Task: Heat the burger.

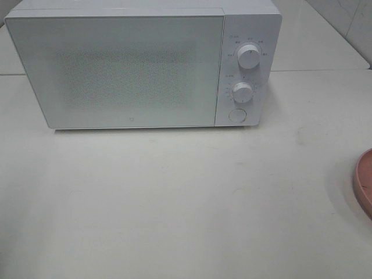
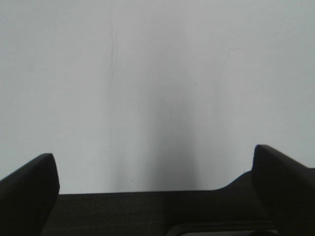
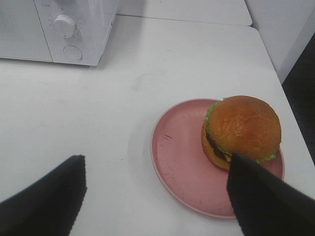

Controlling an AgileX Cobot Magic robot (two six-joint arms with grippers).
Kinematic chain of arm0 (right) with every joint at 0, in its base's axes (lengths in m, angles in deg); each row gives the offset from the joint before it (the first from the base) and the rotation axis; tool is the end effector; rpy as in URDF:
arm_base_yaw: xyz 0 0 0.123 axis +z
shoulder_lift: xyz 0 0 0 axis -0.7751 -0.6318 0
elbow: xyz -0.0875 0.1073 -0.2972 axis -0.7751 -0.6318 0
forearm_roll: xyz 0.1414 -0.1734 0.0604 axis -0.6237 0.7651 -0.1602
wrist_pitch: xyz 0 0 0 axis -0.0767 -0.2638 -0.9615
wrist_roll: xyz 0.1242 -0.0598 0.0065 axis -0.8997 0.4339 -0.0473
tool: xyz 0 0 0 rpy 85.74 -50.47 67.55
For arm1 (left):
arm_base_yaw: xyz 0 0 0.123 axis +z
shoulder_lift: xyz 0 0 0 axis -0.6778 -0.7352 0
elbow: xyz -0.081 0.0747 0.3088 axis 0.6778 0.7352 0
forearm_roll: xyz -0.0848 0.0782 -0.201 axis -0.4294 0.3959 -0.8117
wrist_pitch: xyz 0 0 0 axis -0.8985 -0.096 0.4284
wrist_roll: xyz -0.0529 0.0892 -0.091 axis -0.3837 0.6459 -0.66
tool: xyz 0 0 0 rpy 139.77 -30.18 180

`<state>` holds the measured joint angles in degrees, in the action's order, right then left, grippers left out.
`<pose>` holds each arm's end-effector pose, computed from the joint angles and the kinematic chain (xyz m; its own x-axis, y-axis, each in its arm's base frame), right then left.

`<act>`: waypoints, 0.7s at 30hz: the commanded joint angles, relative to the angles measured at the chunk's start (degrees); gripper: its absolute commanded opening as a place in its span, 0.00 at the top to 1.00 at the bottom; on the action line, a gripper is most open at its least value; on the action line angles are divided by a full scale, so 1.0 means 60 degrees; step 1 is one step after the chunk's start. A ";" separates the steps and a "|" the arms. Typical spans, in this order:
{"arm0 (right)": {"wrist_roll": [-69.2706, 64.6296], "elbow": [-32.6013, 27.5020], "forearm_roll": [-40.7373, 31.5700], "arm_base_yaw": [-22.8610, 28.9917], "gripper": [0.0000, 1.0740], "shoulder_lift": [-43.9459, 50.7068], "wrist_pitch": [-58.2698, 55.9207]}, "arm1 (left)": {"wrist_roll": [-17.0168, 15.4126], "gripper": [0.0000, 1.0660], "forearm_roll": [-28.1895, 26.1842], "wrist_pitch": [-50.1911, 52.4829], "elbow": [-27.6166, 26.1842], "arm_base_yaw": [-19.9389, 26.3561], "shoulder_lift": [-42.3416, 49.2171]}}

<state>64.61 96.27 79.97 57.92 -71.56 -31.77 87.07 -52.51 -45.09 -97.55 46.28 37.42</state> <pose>-0.0205 -0.0088 0.2536 -0.3967 -0.0490 -0.9166 -0.0826 0.9964 -0.0175 0.0323 -0.0092 0.2522 -0.7948 -0.0187 -0.6066 0.0118 0.9989 -0.0463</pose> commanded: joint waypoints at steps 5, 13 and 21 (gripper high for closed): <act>-0.0010 -0.0019 0.0057 -0.0048 0.29 0.0296 0.0095 | 0.0038 0.06 0.0095 0.0095 0.0124 0.0029 0.2559; -0.0010 -0.0019 0.0057 -0.0048 0.29 0.0296 0.0095 | 0.0038 0.06 -0.0105 0.0095 0.0124 0.0029 0.4431; -0.0010 -0.0019 0.0057 -0.0048 0.29 0.0296 0.0095 | -0.0010 0.06 -0.0172 0.0095 0.0134 0.0029 0.4574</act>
<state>64.61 96.27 79.97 57.92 -71.56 -31.77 87.07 -52.97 -45.14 -96.98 46.28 63.83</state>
